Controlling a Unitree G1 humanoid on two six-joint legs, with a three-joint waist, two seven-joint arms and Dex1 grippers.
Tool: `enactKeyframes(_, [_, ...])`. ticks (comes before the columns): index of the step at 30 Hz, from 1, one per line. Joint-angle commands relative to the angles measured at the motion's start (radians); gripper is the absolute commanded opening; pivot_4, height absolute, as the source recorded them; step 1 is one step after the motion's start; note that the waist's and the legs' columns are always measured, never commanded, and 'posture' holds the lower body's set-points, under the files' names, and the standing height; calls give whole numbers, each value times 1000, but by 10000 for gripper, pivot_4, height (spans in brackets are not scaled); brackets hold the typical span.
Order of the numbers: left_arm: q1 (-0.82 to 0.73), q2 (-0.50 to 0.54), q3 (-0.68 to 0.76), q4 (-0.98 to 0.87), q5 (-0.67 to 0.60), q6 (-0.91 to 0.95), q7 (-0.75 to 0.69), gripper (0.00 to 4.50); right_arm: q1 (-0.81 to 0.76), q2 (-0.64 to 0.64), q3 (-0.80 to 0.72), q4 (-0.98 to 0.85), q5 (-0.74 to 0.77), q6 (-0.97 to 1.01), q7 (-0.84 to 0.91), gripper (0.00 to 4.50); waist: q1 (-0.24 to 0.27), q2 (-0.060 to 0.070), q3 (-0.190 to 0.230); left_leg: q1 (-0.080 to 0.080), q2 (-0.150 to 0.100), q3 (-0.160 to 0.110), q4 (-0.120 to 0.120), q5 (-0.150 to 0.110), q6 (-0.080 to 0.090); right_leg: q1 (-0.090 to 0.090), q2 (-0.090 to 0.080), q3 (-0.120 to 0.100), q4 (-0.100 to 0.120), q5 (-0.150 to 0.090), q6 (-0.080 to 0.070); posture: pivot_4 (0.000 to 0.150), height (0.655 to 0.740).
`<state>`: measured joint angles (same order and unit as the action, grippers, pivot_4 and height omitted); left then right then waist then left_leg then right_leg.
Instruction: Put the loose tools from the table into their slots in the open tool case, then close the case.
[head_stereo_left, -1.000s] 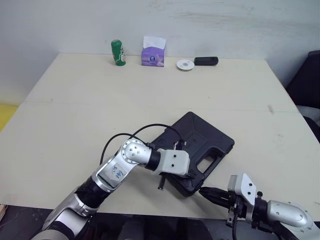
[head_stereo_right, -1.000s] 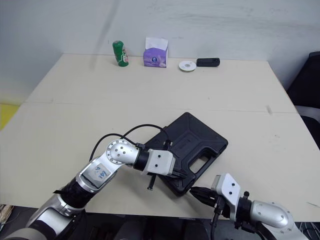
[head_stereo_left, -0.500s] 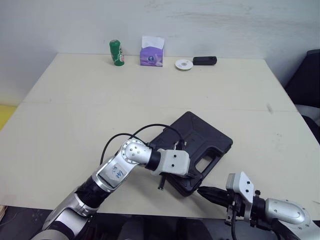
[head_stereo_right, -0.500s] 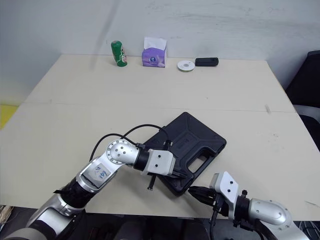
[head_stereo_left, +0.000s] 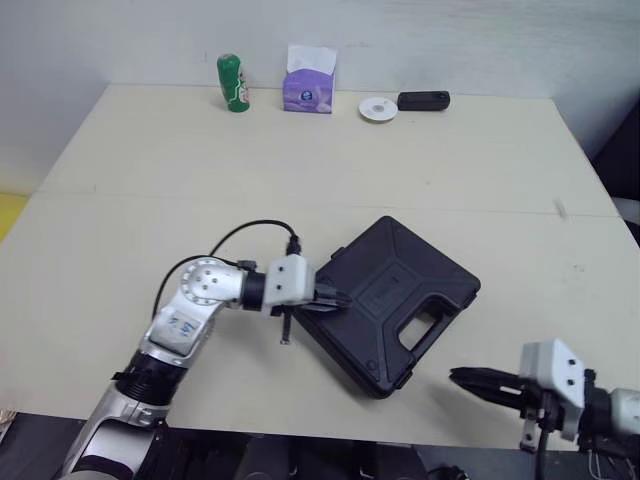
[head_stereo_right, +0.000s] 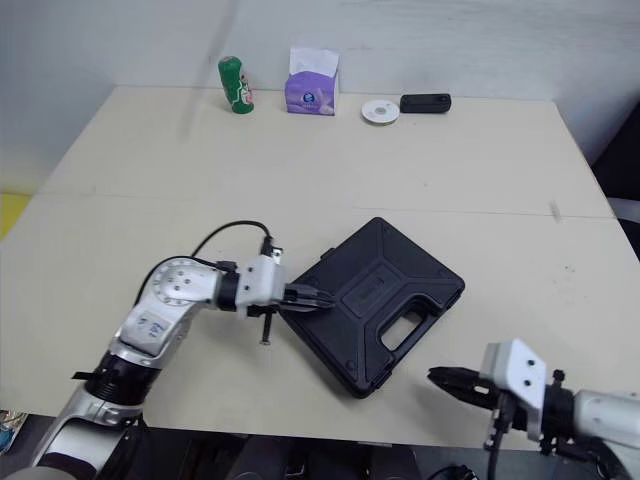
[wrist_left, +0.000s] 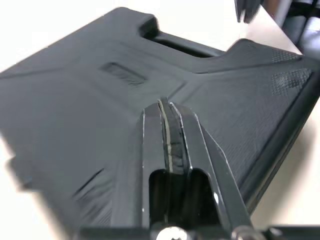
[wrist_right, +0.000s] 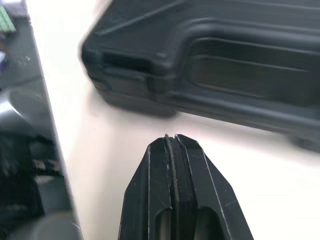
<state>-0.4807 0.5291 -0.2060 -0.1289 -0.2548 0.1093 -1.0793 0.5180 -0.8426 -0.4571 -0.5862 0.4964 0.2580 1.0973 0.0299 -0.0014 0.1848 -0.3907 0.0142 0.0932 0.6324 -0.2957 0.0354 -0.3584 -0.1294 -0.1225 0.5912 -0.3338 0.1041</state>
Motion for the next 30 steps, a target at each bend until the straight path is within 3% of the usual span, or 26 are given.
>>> enactKeyframes(1, [23, 38, 126, -11, -91, 49, 16, 3140, -26, -32, -99, 93, -5, -60, 53, 238, 0, -2, 3, 0, -1, 0, 1, 0, 1, 1, 0, -1, 0, 0, 1, 1500, 7400])
enactKeyframes(3, [53, 85, 181, -17, -114, 96, 16, 8981, -65, -58, -135, 170, -7, -77, 73, 0, -1, -3, 9, 0, -1, 0, 2, 0, 2, 1, -1, -3, 0, 1, 3, 1500, 7400])
enactKeyframes(6, [124, 148, 268, -17, -120, 106, 29, 22561, -131, -95, -176, 278, 1, -88, 96, 0, -3, -5, 18, 1, -2, 0, 4, 0, 3, 1, -3, -1, 0, 2, 4, 1500, 7400])
enactKeyframes(7, [148, 159, 288, -19, -122, 103, 32, 27915, -146, -102, -181, 302, -1, -97, 103, 6497, -5, -5, 19, 1, -2, 0, 4, 0, 3, 1, -3, 1, 0, 3, 4, 1500, 7400])
enactKeyframes(8, [185, 182, 302, -9, -104, 70, 23, 31752, -160, -111, -187, 333, -9, -112, 115, 8793, -5, -5, 19, 1, -1, 0, 4, 0, 2, 1, -3, 2, 0, 3, 4, 1500, 7400])
enactKeyframes(11, [283, 233, 366, 31, -63, 23, 45, 45000, -209, -132, -202, 431, -46, -176, 122, 23880, -3, -4, 19, 2, -1, 0, 2, 1, 1, -1, -3, 2, 1, 3, 3, 1500, 7400])
enactKeyframes(15, [444, 299, 515, 41, -90, 64, 58, 45000, -281, -170, -204, 595, -93, -279, 148, 44763, -5, -5, 20, 1, -1, 1, 1, 1, 0, -1, -3, 2, 0, 2, 3, 1500, 7400])
enactKeyframes(22, [530, 375, 667, 241, -84, 37, 60, 45000, -390, -220, -199, 873, -175, -483, 141, 44763, -5, -3, 21, 1, -1, 2, 2, 0, 0, -2, -4, 3, 1, 2, 3, 1500, 7400])
enactKeyframes(30, [513, 384, 660, 276, -32, -28, 111, 45000, -564, -271, -121, 1067, -210, -580, 112, 44763, -16, -2, 21, 2, -1, 3, 1, -1, -6, -4, -4, 4, 5, 3, 2, 1500, 7400])
